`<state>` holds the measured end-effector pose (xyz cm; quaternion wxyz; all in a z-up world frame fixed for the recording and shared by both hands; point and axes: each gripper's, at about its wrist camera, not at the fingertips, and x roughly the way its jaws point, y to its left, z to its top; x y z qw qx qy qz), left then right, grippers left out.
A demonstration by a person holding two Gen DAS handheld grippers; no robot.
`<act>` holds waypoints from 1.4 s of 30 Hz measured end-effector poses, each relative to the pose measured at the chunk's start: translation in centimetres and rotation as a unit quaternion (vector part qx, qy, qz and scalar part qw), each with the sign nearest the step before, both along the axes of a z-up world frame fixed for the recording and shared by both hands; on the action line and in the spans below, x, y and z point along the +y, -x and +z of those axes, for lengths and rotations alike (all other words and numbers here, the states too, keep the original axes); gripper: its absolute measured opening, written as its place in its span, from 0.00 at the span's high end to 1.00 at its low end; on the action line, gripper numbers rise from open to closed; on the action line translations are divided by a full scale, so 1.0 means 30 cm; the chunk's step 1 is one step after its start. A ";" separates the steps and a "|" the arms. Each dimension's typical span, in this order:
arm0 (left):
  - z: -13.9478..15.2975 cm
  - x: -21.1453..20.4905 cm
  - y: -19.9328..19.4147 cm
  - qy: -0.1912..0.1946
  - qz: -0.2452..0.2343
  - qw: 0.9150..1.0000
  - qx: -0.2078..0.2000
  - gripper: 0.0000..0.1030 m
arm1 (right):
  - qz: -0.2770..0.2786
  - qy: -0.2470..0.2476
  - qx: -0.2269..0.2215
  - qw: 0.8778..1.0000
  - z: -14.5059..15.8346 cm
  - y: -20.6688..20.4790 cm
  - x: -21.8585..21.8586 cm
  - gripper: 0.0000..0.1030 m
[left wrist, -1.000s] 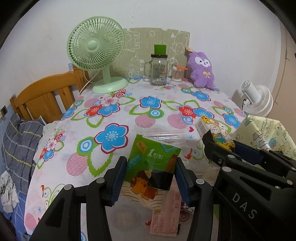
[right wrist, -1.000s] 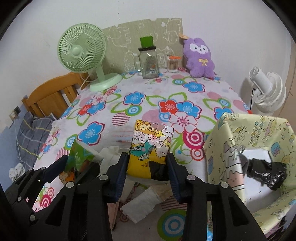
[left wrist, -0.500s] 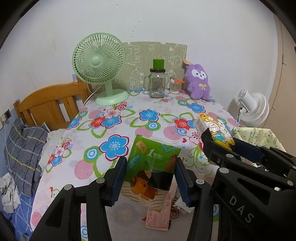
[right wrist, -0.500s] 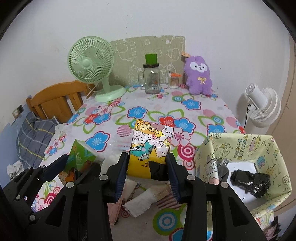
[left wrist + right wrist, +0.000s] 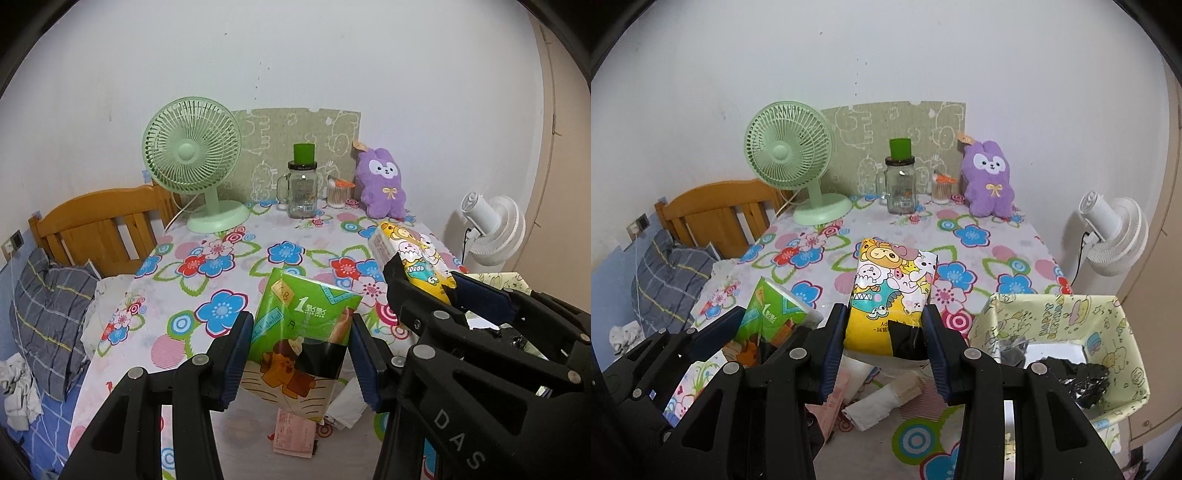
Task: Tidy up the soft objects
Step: 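Carry the green and yellow packets with both grippers over the paper box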
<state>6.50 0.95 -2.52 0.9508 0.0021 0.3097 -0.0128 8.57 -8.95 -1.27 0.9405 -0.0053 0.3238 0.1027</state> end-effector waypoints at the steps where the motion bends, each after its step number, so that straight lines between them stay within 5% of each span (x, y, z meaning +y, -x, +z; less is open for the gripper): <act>1: 0.002 -0.003 0.000 0.000 0.000 1.000 0.000 0.49 | 0.000 0.000 -0.001 1.000 0.004 0.004 -0.002 0.57; 42: 0.035 -0.291 -0.032 0.003 -0.056 0.998 -0.020 0.49 | -0.049 0.006 -0.028 0.998 0.050 0.014 -0.307 0.57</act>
